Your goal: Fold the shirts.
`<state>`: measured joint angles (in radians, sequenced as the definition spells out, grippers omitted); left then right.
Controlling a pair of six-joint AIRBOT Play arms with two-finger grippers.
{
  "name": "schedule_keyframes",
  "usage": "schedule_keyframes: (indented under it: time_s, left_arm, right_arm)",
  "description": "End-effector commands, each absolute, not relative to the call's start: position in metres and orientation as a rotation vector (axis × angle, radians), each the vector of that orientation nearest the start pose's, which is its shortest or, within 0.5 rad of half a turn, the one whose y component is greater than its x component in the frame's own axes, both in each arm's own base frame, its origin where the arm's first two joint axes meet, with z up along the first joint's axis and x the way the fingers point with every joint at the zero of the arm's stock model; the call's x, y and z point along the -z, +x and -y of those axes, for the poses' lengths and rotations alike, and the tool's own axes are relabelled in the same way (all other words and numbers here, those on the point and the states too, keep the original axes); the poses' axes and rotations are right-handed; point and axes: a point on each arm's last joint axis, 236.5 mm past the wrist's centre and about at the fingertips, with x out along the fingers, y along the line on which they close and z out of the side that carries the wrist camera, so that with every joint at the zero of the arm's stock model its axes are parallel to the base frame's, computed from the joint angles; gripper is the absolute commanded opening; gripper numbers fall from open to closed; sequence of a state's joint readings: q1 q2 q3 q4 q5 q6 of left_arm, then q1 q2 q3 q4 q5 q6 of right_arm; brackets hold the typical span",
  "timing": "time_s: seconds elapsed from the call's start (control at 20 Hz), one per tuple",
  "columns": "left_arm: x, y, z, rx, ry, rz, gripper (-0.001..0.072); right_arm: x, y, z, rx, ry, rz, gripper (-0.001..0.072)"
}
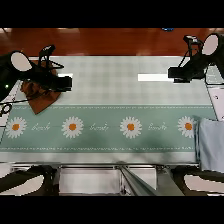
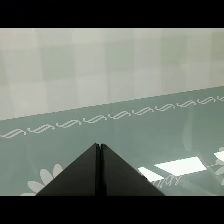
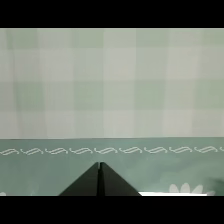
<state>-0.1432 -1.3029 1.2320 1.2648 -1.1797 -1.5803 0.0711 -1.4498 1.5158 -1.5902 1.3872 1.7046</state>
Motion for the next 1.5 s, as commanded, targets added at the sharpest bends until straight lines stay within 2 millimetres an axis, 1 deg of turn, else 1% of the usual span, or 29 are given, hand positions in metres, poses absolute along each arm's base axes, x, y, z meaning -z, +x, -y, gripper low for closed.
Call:
schedule_keyframes:
  time_s: [0.0, 0.65, 0.7, 0.8, 0.85, 0.9, 0.95, 1.0, 1.05, 1.1, 1.15, 1.2, 1.25, 1.3, 1.35, 1.4, 1.45]
  left_arm:
    - [-0.033, 0.383, 0.122, 0.29, -0.197, -1.262, 0.0025]
    - [-0.034, 0.385, 0.122, 0.289, -0.198, -1.254, 0.0025]
    - [-0.037, 0.395, 0.122, 0.283, -0.203, -1.212, 0.0025]
    - [-0.045, 0.416, 0.122, 0.269, -0.22, -1.117, 0.0025]
    - [-0.046, 0.419, 0.123, 0.267, -0.229, -1.106, 0.0026]
    - [-0.049, 0.428, 0.122, 0.261, -0.234, -1.068, 0.0026]
    - [-0.056, 0.444, 0.114, 0.239, -0.227, -1.001, 0.0031]
    - [-0.071, 0.457, 0.104, 0.224, -0.228, -0.944, 0.0086]
    - [-0.09, 0.467, 0.089, 0.204, -0.235, -0.905, 0.0094]
    - [-0.112, 0.478, 0.067, 0.166, -0.239, -0.849, 0.0094]
    - [-0.138, 0.49, 0.037, 0.111, -0.238, -0.784, 0.0094]
    - [-0.159, 0.498, 0.006, 0.056, -0.256, -0.724, 0.0095]
    - [-0.172, 0.503, -0.023, 0.002, -0.272, -0.676, 0.0111]
    - [-0.176, 0.507, -0.05, -0.048, -0.288, -0.647, 0.034]
    - [-0.167, 0.507, -0.073, -0.093, -0.309, -0.657, 0.0509]
    - [-0.15, 0.504, -0.089, -0.122, -0.326, -0.702, 0.0508]
    - [-0.13, 0.5, -0.101, -0.144, -0.345, -0.76, 0.0508]
  right_arm:
    - [-0.051, 0.418, -0.026, 0.041, 0.051, -1.32, 0.0019]
    - [-0.051, 0.418, -0.026, 0.041, 0.052, -1.319, 0.0019]
    - [-0.051, 0.421, -0.026, 0.04, 0.052, -1.307, 0.0019]
    - [-0.059, 0.444, -0.027, 0.032, 0.057, -1.207, 0.0019]
    - [-0.063, 0.454, -0.028, 0.026, 0.061, -1.161, 0.0019]
    - [-0.068, 0.466, -0.03, 0.02, 0.066, -1.105, 0.002]
    - [-0.077, 0.479, -0.031, 0.014, 0.072, -1.038, 0.0049]
    - [-0.086, 0.485, -0.029, 0.016, 0.075, -0.998, 0.0216]
    - [-0.095, 0.485, -0.022, 0.023, 0.066, -0.98, 0.039]
    - [-0.105, 0.48, -0.01, 0.042, 0.048, -0.973, 0.042]
    - [-0.112, 0.468, 0.005, 0.067, 0.026, -0.988, 0.042]
    - [-0.114, 0.454, 0.016, 0.075, 0.015, -1.016, 0.042]
    - [-0.111, 0.436, 0.02, 0.058, 0.001, -1.05, 0.042]
    - [-0.103, 0.422, 0.022, 0.046, -0.009, -1.064, 0.042]
    - [-0.091, 0.407, 0.023, 0.049, -0.01, -1.064, 0.042]
    - [-0.077, 0.394, 0.022, 0.052, -0.001, -1.052, 0.042]
    - [-0.065, 0.385, 0.019, 0.055, 0.025, -1.034, 0.042]
